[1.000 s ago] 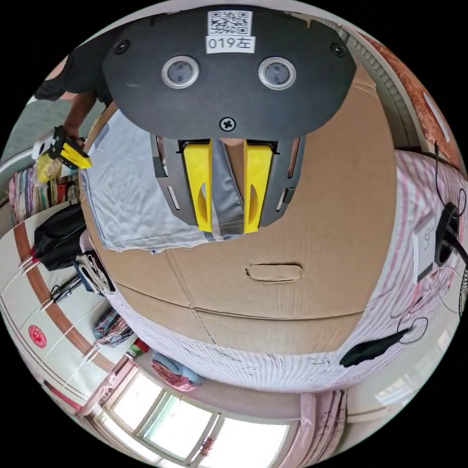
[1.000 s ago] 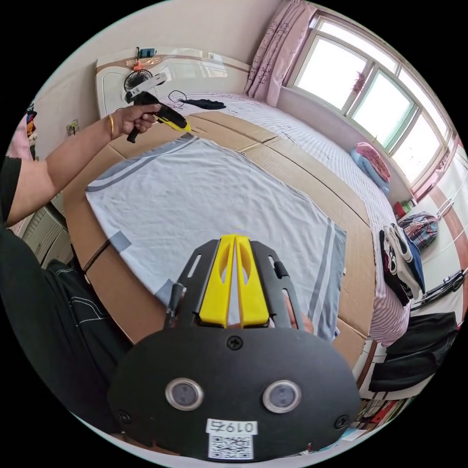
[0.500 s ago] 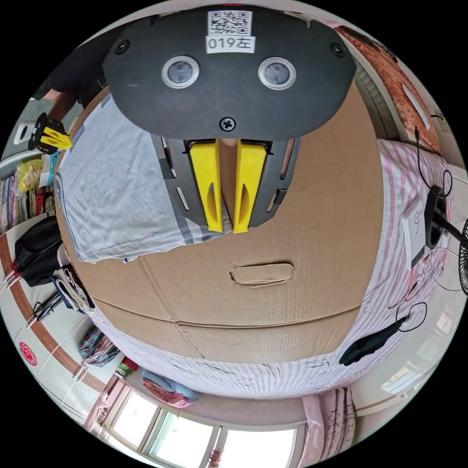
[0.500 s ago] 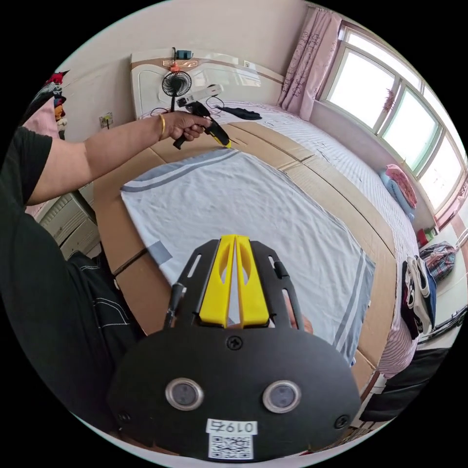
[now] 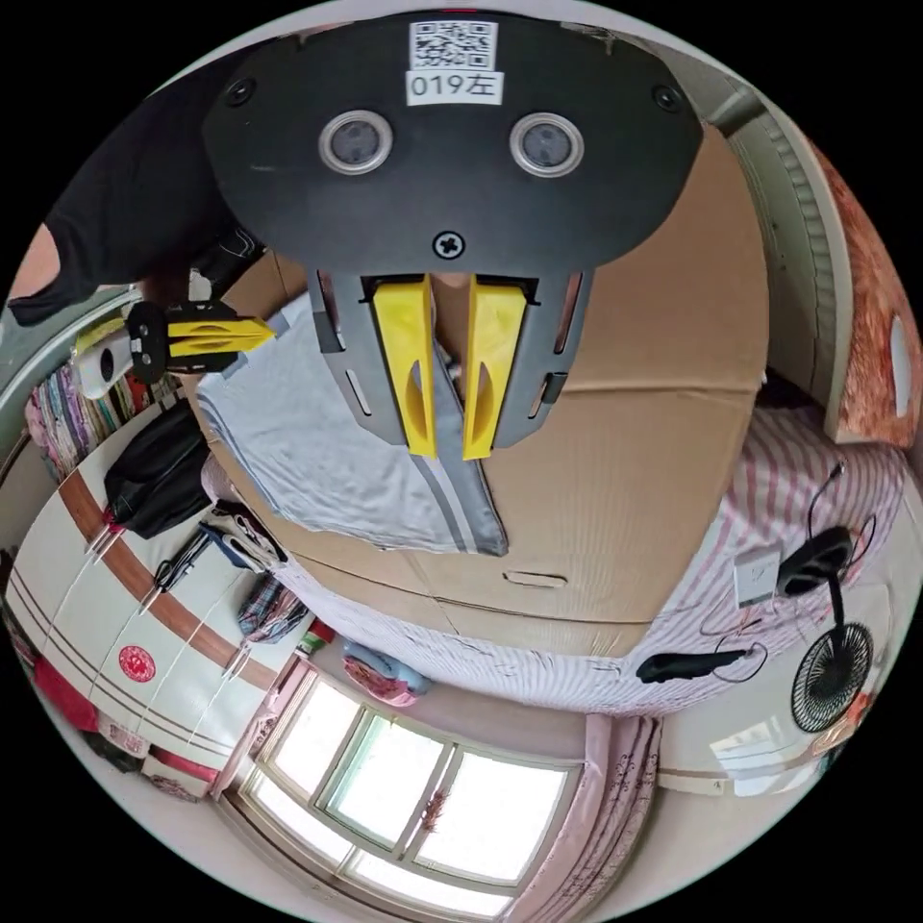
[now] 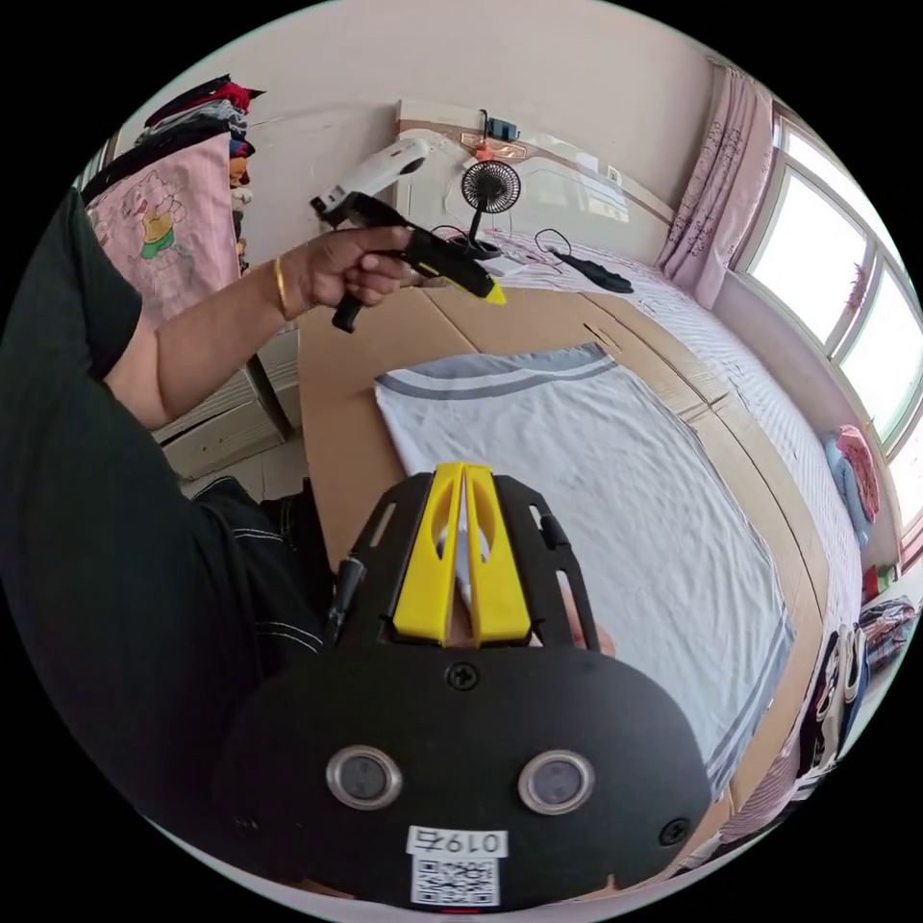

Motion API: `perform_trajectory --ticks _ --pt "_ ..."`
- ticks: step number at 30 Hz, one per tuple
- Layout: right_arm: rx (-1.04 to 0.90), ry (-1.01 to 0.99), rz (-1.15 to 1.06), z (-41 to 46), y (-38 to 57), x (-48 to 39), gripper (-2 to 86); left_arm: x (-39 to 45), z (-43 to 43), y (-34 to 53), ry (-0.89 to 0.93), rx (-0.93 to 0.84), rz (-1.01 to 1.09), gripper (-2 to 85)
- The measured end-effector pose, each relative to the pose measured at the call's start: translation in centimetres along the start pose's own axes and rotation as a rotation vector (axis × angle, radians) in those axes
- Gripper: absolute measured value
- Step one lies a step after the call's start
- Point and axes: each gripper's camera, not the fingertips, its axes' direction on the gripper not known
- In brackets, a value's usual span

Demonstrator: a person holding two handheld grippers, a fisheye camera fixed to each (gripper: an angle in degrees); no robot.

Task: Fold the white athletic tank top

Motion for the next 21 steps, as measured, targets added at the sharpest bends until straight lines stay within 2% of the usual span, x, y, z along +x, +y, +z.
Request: perform_trajectory --ticks 2,8,16,21 --pt "0.014 0.005 -0.021 0.8 -1.4 -1.3 -0.7 -0.3 -1.8 5.2 0.072 0.02 -0.066 5.8" --pt "0.032 -0.025 -0.098 3.2 -5.1 -5.0 0.4 -0.2 -4.6 12.0 0.034 -0.106 -0.156 7.9" --pt "0.015 -0.012 -0.197 5.8 -8.3 -10.0 3.8 -0.3 -3.6 14.3 0.032 -0.218 -0.13 8.0" --pt "0.01 0.004 -0.217 6.8 -9.9 -12.1 6.0 -1.6 -4.0 15.5 -0.011 -0.223 -0.138 3.7"
